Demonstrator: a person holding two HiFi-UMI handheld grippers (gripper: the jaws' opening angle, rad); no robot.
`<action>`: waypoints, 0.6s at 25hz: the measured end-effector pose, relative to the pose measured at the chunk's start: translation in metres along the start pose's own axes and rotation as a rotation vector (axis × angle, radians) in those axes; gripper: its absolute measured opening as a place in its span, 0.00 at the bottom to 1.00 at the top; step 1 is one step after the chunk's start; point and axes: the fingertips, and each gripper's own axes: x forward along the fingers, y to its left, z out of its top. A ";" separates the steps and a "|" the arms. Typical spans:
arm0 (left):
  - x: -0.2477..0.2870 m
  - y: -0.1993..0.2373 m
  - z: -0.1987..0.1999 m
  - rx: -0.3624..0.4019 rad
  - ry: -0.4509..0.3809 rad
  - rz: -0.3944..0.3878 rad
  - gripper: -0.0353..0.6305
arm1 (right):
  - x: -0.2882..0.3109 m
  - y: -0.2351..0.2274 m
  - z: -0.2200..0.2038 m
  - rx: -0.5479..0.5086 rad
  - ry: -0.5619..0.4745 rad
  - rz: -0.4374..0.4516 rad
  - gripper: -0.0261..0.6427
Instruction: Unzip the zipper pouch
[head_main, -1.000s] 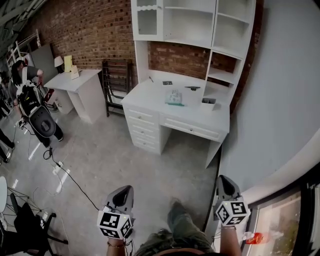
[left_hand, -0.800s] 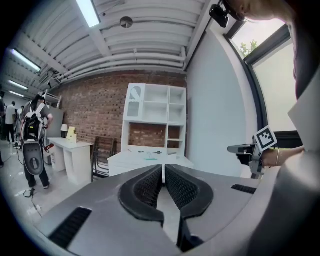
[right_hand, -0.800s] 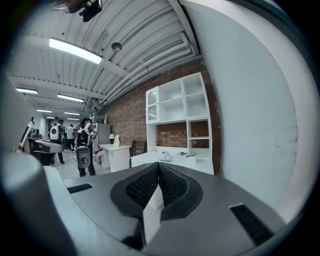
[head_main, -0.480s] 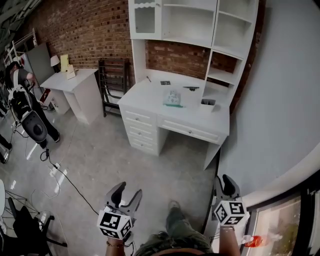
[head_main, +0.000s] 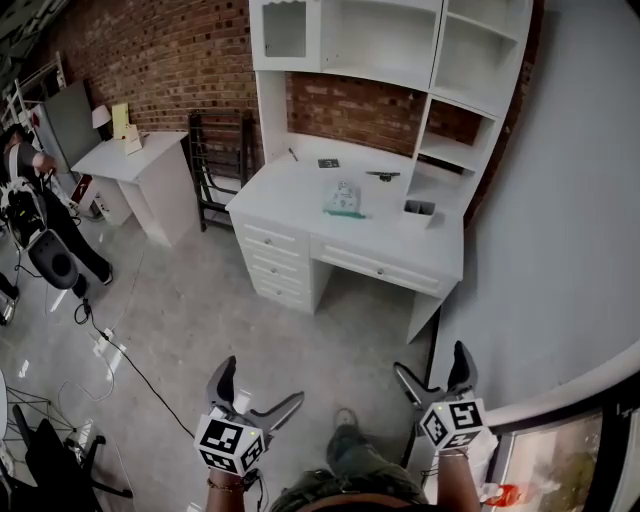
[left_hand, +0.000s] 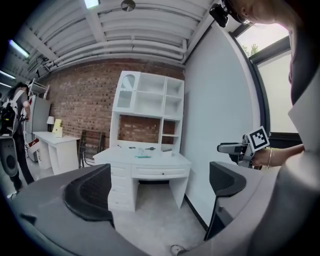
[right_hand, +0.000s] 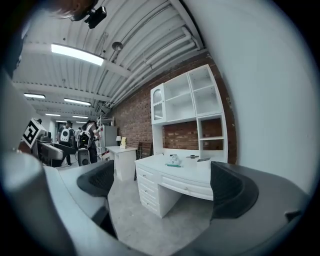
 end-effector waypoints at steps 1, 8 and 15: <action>0.008 0.002 0.000 0.005 0.009 0.000 0.91 | 0.009 -0.003 0.001 -0.002 0.000 0.004 0.90; 0.064 0.028 0.025 0.029 -0.015 0.036 0.91 | 0.072 -0.033 0.010 0.022 0.002 0.034 0.90; 0.123 0.047 0.053 0.029 -0.053 0.062 0.91 | 0.138 -0.082 0.021 0.058 0.002 0.072 0.89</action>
